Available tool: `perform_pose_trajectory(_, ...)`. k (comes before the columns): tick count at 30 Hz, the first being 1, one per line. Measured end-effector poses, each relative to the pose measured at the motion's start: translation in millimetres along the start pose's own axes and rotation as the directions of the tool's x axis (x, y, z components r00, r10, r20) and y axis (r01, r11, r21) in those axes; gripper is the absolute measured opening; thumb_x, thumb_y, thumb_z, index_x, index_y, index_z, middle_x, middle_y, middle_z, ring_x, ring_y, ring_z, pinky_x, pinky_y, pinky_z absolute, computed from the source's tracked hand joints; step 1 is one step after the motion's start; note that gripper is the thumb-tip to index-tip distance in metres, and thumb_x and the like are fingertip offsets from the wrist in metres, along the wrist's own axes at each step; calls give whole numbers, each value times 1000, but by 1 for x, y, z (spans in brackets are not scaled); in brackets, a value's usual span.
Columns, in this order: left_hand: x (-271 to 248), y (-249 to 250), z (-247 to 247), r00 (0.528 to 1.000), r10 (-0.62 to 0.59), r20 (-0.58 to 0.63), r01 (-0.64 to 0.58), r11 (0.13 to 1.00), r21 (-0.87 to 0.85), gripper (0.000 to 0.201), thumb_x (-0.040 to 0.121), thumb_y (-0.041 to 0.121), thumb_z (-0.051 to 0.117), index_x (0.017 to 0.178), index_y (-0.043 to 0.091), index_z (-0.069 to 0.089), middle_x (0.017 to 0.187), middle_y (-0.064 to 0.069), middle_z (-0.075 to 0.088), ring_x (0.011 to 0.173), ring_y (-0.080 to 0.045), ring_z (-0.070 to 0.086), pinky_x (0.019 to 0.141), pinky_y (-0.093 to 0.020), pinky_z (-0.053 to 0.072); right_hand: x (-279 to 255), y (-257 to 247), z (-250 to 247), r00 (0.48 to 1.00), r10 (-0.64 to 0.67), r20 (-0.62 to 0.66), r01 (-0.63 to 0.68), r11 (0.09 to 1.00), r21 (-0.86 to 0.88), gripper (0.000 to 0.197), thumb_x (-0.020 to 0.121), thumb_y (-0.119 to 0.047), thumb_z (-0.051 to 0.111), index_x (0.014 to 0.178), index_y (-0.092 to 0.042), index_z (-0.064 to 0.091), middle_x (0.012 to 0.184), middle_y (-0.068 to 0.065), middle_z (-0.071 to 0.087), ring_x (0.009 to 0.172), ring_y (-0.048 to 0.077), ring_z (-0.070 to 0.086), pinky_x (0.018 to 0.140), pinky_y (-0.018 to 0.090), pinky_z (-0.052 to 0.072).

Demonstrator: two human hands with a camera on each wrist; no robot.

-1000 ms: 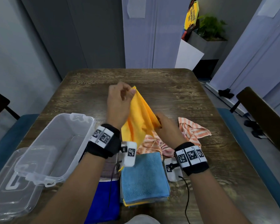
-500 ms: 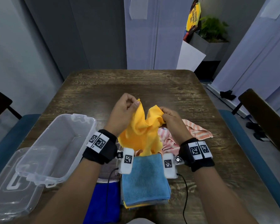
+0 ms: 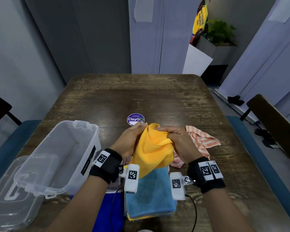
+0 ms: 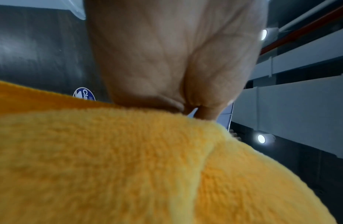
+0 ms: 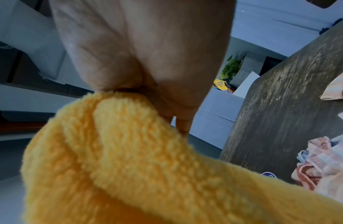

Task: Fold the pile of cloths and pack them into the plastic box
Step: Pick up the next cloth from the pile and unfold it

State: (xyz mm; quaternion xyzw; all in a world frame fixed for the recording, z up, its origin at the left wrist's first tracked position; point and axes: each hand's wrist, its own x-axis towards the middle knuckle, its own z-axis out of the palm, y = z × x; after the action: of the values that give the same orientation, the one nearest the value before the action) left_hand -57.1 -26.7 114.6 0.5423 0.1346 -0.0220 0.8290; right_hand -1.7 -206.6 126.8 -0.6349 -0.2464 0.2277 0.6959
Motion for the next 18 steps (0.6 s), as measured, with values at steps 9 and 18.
perform_pose_trajectory(9,-3,3,11,986,56,154,-89,972,215,17,104,28,48,108,12,49,90,-10,56,75,-15,53,68,-28,48,3,9,-11,999,45,12,-44,994,-96,34,84,6,44,91,-6,75,85,8,71,76,19,59,69,27,47)
perform_pose_trajectory(18,4,-7,6,974,226,33,-225,933,282,13,98,24,60,100,12,54,122,-16,67,111,-24,65,96,-44,52,3,14,-6,999,44,-15,-46,976,-214,16,98,-15,63,112,-17,71,98,23,72,87,38,70,82,49,56)
